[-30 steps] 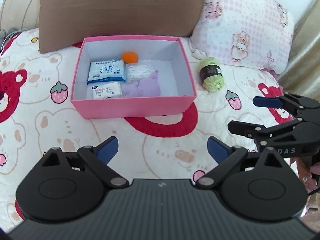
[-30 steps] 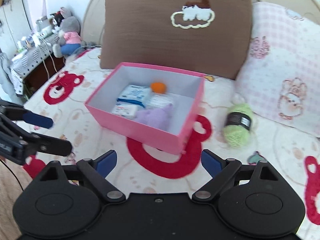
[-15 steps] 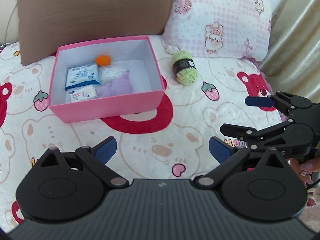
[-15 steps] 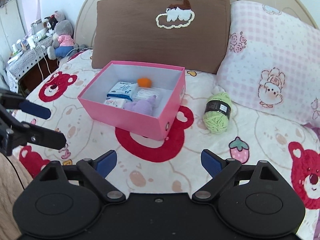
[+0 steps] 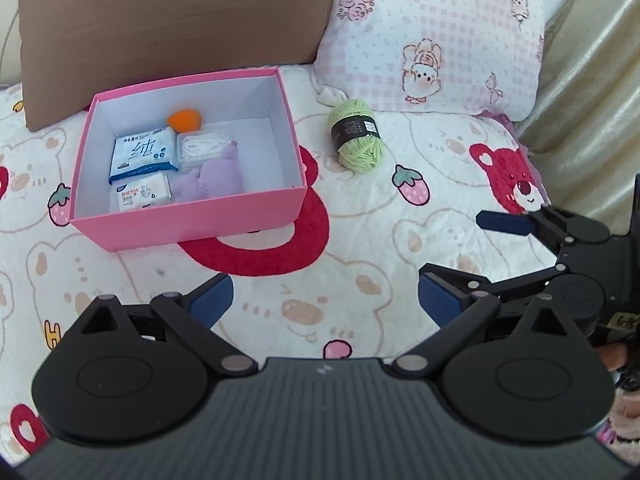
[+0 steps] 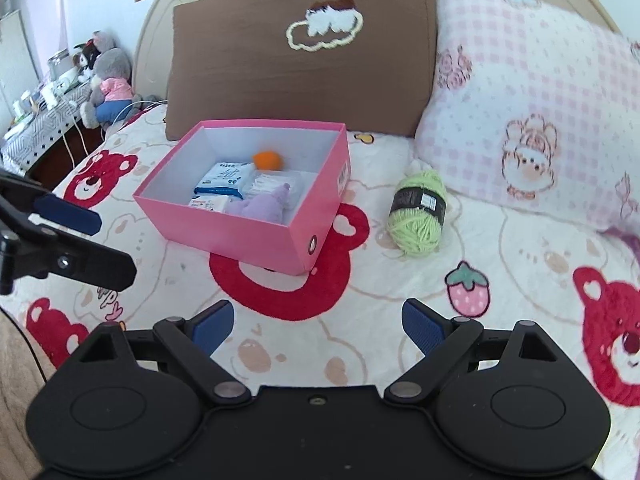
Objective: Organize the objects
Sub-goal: 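Move the left tool toward the green yarn ball beside the box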
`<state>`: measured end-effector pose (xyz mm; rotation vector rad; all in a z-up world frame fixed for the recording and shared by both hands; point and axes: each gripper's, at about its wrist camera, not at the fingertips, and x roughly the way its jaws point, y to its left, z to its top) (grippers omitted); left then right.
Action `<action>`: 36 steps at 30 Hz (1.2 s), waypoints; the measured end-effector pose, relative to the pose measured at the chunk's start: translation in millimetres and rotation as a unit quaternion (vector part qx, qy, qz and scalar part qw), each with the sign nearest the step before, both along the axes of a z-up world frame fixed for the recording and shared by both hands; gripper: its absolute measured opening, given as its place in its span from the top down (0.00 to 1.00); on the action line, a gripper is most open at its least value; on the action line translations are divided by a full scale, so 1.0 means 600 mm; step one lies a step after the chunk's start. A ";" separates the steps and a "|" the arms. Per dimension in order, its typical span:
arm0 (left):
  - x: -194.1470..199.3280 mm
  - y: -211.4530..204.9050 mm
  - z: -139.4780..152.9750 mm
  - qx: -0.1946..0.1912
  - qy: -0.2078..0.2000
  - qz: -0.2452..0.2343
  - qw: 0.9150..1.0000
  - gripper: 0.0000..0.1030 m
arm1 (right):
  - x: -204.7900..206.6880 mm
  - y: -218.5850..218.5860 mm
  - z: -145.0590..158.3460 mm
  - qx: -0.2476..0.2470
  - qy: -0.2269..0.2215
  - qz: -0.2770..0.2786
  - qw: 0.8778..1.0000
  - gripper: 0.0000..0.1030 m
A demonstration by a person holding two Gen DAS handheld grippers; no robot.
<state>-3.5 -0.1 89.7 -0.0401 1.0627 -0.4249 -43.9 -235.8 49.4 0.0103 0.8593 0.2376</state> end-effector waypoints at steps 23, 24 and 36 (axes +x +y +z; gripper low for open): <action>0.095 -0.093 -0.027 -0.029 -0.028 -0.005 0.999 0.06 | 0.045 -0.032 -0.016 -0.003 -0.049 0.038 0.998 0.10; 0.102 -0.098 -0.030 -0.034 -0.027 -0.007 0.999 0.06 | 0.049 -0.037 -0.020 0.001 -0.048 0.033 0.998 0.10; 0.203 -0.186 -0.088 -0.049 -0.037 -0.023 0.998 0.08 | 0.118 -0.098 -0.060 -0.009 -0.052 0.000 0.999 0.10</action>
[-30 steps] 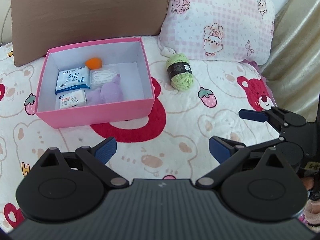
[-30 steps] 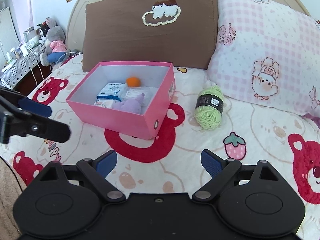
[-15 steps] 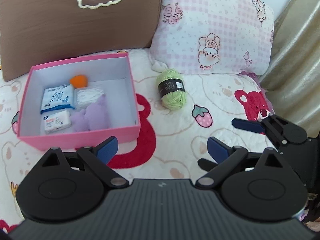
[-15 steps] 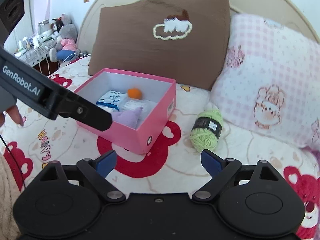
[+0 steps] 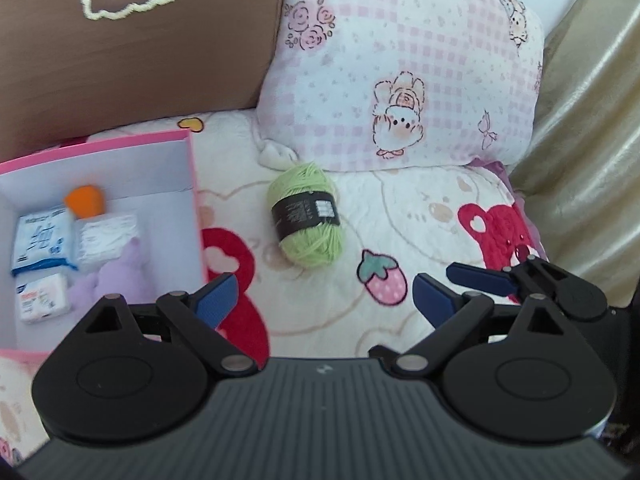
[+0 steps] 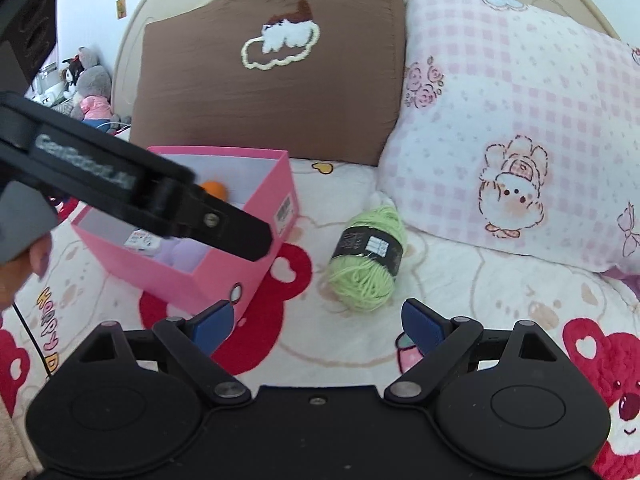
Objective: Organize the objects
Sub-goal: 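Move the left tool toward the green yarn ball beside the box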
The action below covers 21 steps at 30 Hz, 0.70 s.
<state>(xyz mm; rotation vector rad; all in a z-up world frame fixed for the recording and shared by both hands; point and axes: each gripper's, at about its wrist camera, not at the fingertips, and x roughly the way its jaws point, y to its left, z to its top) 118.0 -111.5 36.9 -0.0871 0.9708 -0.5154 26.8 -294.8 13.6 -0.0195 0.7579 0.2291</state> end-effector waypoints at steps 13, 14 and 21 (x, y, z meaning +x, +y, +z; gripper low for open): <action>0.107 -0.087 -0.073 -0.009 0.025 -0.002 1.000 0.08 | 0.073 -0.028 -0.070 0.010 -0.001 0.009 1.000 0.10; 0.115 -0.091 -0.080 -0.008 0.027 0.000 1.000 0.08 | 0.078 -0.025 -0.075 0.010 -0.002 0.011 1.000 0.10; 0.163 -0.107 -0.124 -0.013 0.044 0.010 0.999 0.21 | 0.117 -0.022 -0.106 0.014 -0.001 0.015 1.000 0.10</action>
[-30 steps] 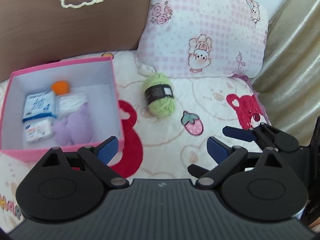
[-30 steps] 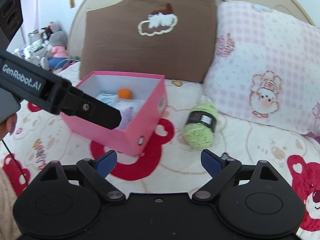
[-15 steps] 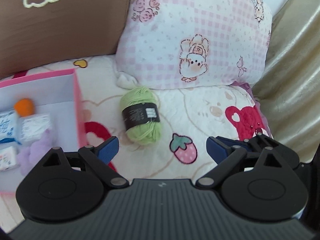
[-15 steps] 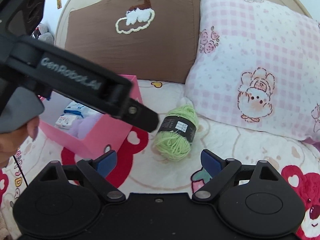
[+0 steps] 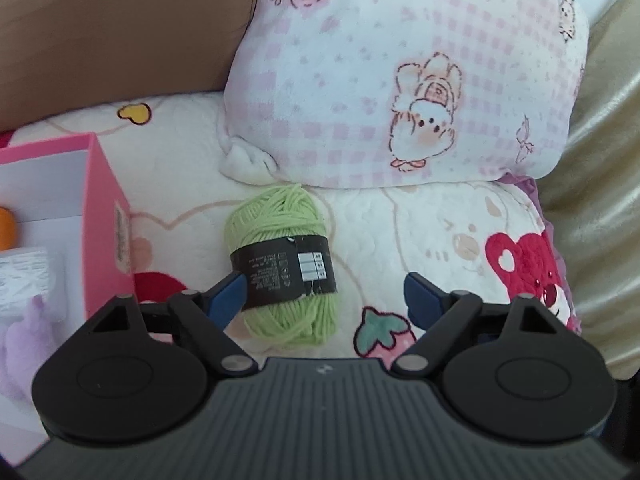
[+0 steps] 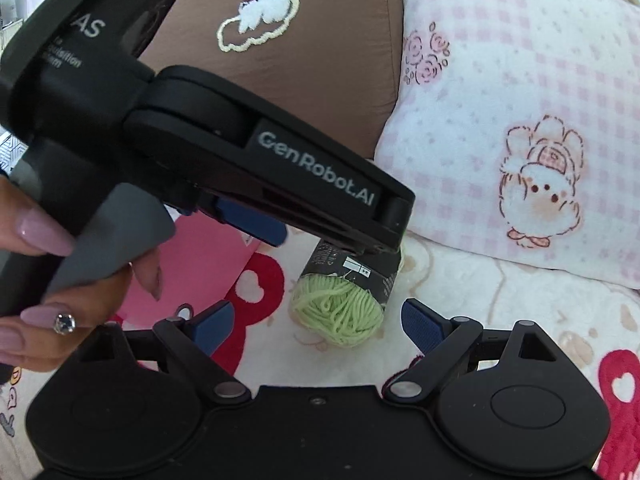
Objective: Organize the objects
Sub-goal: 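Close the left gripper on the green yarn ball's black label band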
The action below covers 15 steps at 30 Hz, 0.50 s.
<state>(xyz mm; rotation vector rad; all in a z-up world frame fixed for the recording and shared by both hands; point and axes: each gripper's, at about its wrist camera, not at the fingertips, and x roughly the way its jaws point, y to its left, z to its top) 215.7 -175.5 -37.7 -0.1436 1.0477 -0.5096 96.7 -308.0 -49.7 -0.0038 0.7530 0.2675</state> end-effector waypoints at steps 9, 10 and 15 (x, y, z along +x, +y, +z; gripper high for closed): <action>0.023 -0.010 -0.035 0.044 0.011 -0.007 0.999 0.29 | 0.036 -0.010 -0.036 -0.007 0.017 -0.018 1.000 0.10; 0.028 -0.008 -0.038 0.042 0.016 -0.005 0.999 0.30 | 0.041 -0.010 -0.039 -0.009 0.018 -0.018 1.000 0.10; 0.046 0.002 -0.053 0.014 0.027 0.006 1.000 0.34 | 0.060 -0.006 -0.056 -0.016 0.023 -0.017 0.999 0.10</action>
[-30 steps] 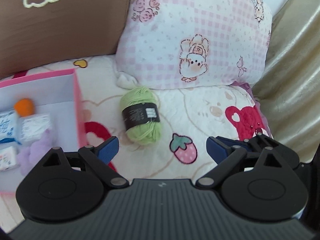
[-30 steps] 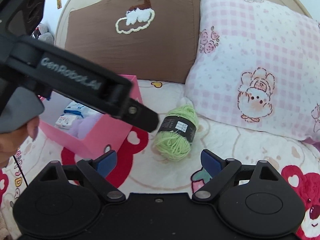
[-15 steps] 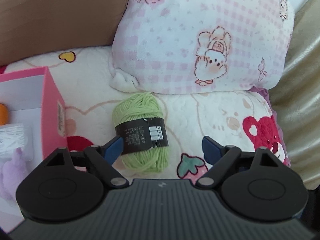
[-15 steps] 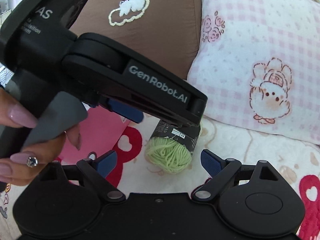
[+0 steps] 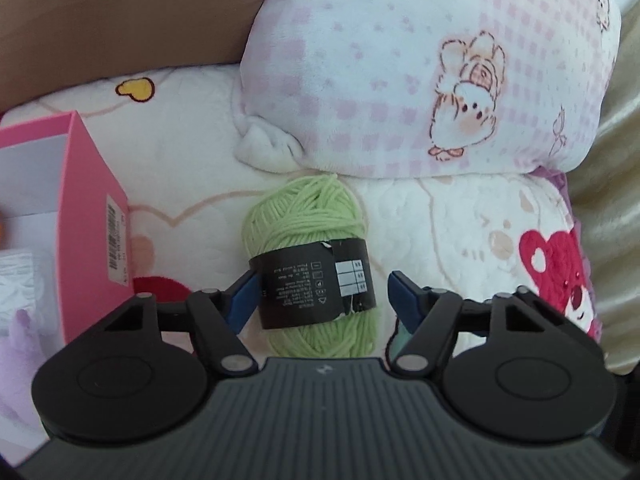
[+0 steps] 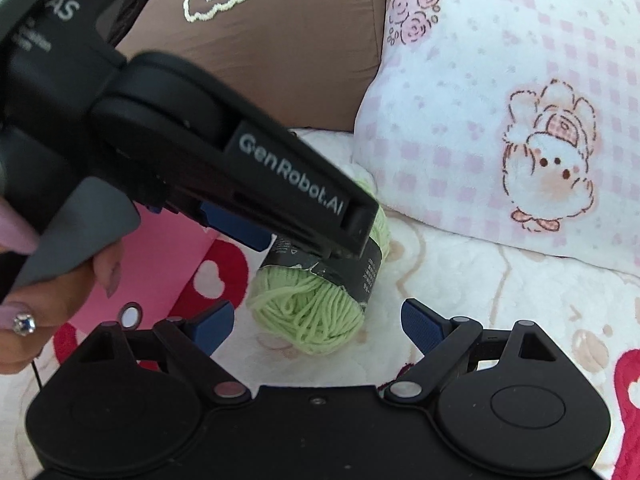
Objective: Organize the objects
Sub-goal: 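Close the left gripper on the green yarn ball's black label band, then lift the green yarn ball with the left gripper over the pink box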
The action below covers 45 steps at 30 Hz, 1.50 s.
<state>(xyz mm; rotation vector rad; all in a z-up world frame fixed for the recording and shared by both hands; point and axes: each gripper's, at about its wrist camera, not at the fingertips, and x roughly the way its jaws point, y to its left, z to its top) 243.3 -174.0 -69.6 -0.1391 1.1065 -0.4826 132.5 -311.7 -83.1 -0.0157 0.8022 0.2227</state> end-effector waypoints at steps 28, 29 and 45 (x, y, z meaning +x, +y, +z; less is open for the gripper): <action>0.015 0.021 -0.029 -0.042 0.040 0.056 0.997 0.46 | 0.063 -0.010 -0.070 0.063 0.029 -0.043 0.997 0.28; 0.015 0.021 -0.030 -0.044 0.041 0.057 0.997 0.46 | 0.062 -0.010 -0.071 0.063 0.029 -0.046 0.997 0.29; -0.022 0.028 -0.017 -0.058 0.031 0.037 0.997 0.46 | 0.039 -0.003 -0.054 0.052 0.023 -0.060 0.997 0.35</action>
